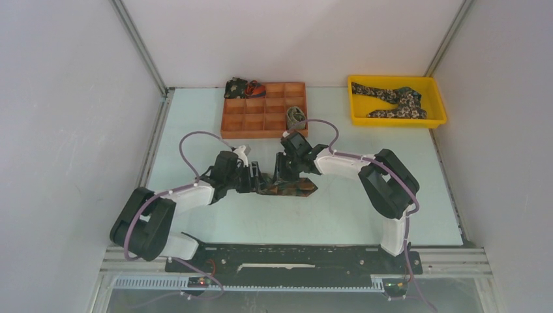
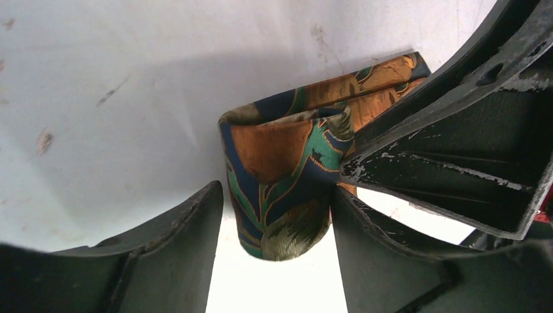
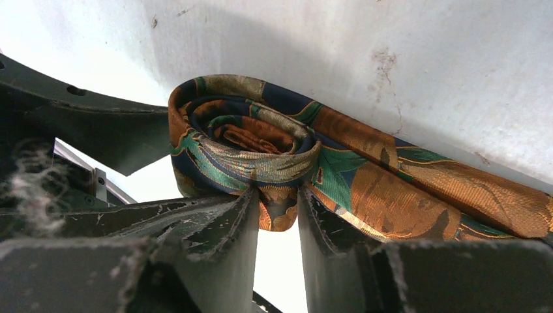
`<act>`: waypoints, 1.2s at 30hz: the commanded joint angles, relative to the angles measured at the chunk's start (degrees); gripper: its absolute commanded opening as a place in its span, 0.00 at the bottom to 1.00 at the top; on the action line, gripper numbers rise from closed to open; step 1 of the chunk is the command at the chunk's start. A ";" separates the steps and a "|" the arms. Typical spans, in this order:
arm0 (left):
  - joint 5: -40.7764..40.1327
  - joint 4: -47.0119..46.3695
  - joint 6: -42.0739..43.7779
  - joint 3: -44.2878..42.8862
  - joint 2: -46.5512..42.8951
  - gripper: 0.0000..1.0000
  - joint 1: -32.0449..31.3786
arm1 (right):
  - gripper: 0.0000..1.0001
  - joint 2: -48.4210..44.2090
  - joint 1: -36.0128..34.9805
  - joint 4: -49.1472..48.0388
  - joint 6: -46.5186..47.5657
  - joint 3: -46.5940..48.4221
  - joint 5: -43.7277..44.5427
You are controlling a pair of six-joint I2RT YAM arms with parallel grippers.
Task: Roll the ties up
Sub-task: Roll the tie at the center of the board.
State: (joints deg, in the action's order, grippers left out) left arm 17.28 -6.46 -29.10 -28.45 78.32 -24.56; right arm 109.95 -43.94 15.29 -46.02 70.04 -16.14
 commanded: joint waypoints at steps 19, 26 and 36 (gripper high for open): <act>-4.84 13.49 4.56 -10.65 4.18 0.33 -2.85 | 0.33 -7.90 3.11 0.73 1.89 -3.26 2.24; -14.30 22.80 7.94 -15.53 4.20 0.33 -5.71 | 0.34 -14.37 6.01 1.08 2.52 -7.10 2.52; -29.00 34.77 11.17 -23.50 7.92 0.33 -10.52 | 0.34 -19.86 10.93 0.52 3.38 -12.77 1.61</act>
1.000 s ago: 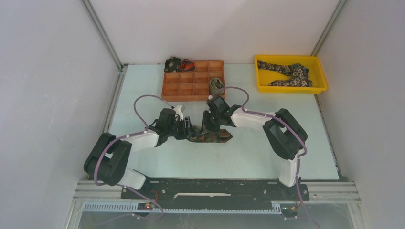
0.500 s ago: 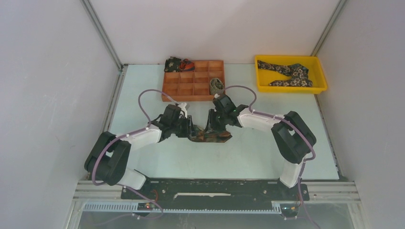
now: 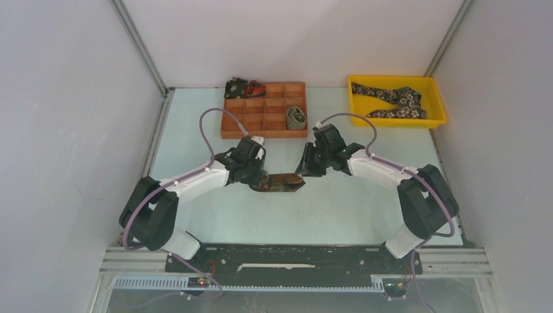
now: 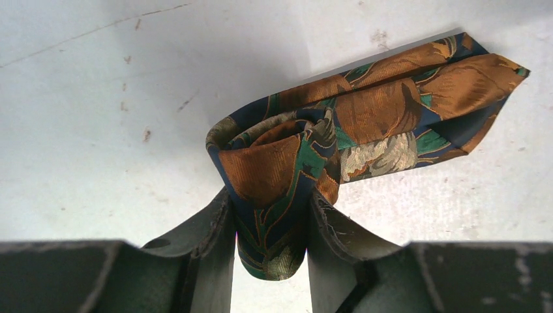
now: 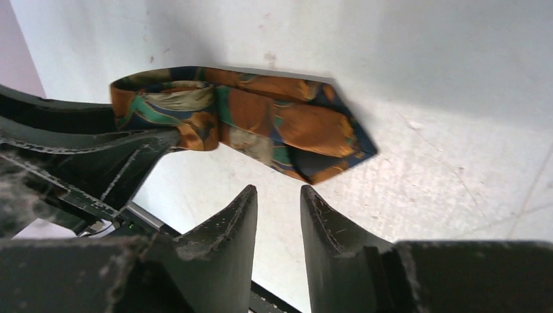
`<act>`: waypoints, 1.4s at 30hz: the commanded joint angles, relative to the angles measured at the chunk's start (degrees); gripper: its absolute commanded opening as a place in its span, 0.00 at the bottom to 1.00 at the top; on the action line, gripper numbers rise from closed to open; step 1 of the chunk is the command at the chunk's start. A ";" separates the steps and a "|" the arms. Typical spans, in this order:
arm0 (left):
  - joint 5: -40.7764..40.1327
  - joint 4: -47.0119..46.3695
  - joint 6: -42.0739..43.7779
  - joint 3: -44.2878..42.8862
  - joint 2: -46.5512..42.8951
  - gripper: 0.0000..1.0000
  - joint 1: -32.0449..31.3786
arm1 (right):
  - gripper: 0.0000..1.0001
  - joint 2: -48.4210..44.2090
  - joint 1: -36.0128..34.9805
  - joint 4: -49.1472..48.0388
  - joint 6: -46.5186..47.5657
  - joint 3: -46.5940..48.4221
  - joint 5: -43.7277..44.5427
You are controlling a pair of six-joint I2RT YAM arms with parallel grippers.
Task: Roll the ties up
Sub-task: Roll the tie at the center of the board.
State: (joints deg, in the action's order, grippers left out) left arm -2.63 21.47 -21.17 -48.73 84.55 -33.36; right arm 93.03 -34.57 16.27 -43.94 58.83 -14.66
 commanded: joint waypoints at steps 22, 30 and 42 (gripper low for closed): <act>-37.88 27.67 2.27 -22.01 20.13 0.33 -14.39 | 0.34 -9.98 7.39 0.05 3.32 -7.06 -2.19; -43.22 33.85 0.11 -29.07 28.78 0.33 -17.73 | 0.35 -12.75 9.44 0.91 4.16 -8.26 -2.90; -39.92 37.04 -3.84 -36.64 37.08 0.40 -20.96 | 0.35 -16.36 10.83 2.42 4.64 -8.74 -3.37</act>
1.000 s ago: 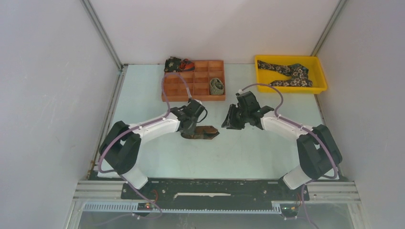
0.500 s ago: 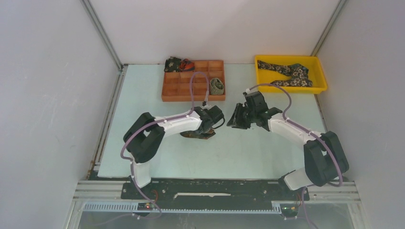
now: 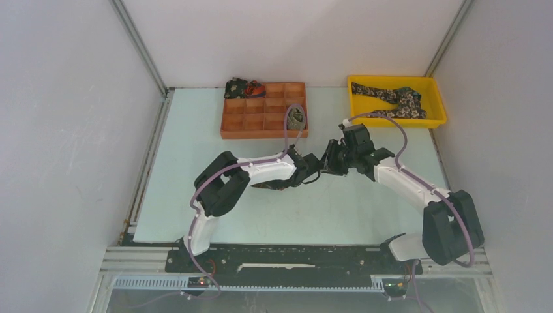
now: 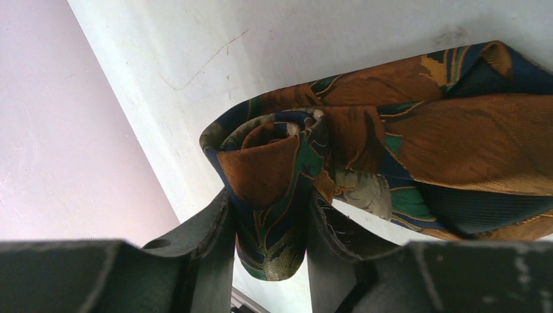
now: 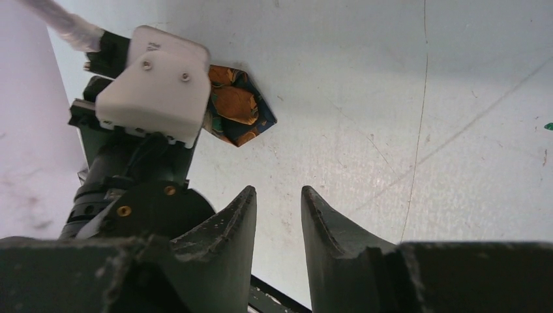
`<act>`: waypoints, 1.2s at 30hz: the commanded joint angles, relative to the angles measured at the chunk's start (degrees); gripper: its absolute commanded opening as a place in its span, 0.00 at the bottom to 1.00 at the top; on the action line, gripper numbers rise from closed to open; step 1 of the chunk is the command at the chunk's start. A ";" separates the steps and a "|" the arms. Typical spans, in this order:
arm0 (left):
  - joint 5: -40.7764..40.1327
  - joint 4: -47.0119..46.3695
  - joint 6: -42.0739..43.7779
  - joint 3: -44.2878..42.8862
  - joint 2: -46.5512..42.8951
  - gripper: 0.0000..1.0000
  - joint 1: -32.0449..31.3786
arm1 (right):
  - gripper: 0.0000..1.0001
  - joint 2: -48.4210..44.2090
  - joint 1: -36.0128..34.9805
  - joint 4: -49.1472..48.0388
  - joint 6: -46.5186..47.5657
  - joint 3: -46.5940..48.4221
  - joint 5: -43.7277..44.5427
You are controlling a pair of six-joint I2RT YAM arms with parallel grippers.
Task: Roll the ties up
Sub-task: Roll the tie at the center of the board.
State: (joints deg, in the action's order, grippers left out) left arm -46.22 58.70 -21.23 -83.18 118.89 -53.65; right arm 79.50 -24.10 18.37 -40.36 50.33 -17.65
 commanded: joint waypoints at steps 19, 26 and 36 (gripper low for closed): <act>13.68 -7.00 -4.79 -1.25 -6.04 0.63 -1.47 | 0.37 -5.20 -0.21 0.02 -0.74 -0.23 0.05; 16.96 -10.54 -5.14 1.73 -12.35 0.64 -0.66 | 0.38 -4.91 -1.50 -0.81 -1.71 -0.23 0.64; 17.14 -11.40 -3.71 5.09 -25.14 0.65 1.79 | 0.38 -2.09 -5.89 -3.77 -2.99 1.21 1.56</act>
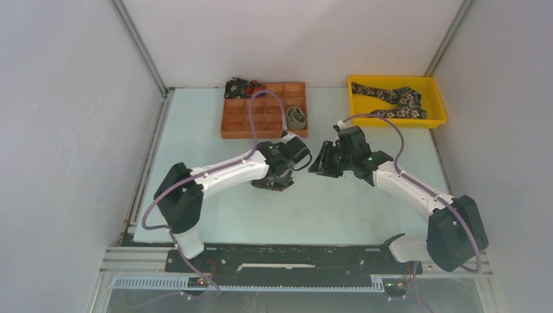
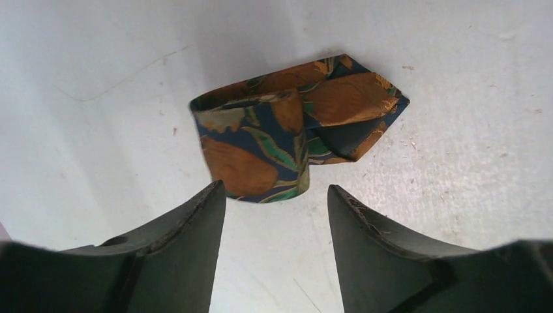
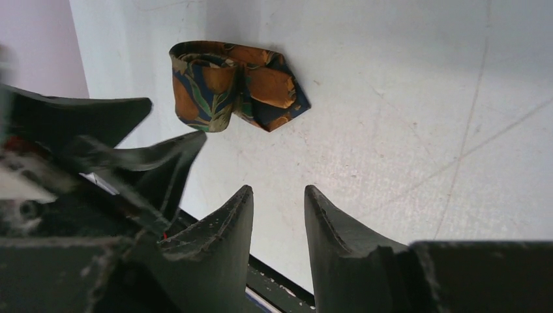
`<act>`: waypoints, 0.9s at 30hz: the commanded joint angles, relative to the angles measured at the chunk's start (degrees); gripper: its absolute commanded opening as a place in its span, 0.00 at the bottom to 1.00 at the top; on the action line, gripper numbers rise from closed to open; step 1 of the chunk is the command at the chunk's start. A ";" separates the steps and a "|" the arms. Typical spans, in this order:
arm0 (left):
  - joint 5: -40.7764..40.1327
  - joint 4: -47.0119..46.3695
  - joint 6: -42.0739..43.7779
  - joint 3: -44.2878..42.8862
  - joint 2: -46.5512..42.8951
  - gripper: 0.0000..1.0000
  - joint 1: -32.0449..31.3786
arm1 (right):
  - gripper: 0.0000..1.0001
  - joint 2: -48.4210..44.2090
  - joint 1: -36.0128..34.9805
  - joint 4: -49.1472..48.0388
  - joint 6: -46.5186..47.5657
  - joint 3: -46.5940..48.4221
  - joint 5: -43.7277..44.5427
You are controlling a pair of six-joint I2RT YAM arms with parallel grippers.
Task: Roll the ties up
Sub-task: Roll the tie at the center of the board.
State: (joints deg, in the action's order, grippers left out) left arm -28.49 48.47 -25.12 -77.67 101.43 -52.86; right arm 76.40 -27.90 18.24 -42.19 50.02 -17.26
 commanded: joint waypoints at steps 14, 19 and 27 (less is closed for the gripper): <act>15.52 -21.08 2.16 25.72 -36.92 0.67 17.32 | 0.49 15.84 -14.37 -8.01 -3.51 12.83 2.53; 22.08 -27.12 0.39 33.78 -41.83 0.69 24.60 | 0.46 23.20 -16.79 -6.95 -3.84 20.38 2.13; 26.87 -32.85 -0.66 39.02 -43.41 0.73 29.19 | 0.33 31.47 -18.74 -4.66 -4.02 29.15 1.74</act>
State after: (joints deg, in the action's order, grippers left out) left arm -5.74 22.15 -24.88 -39.29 59.46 -24.77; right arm 105.03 -46.02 12.91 -46.02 74.41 -15.84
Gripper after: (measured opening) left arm 0.720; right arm 0.358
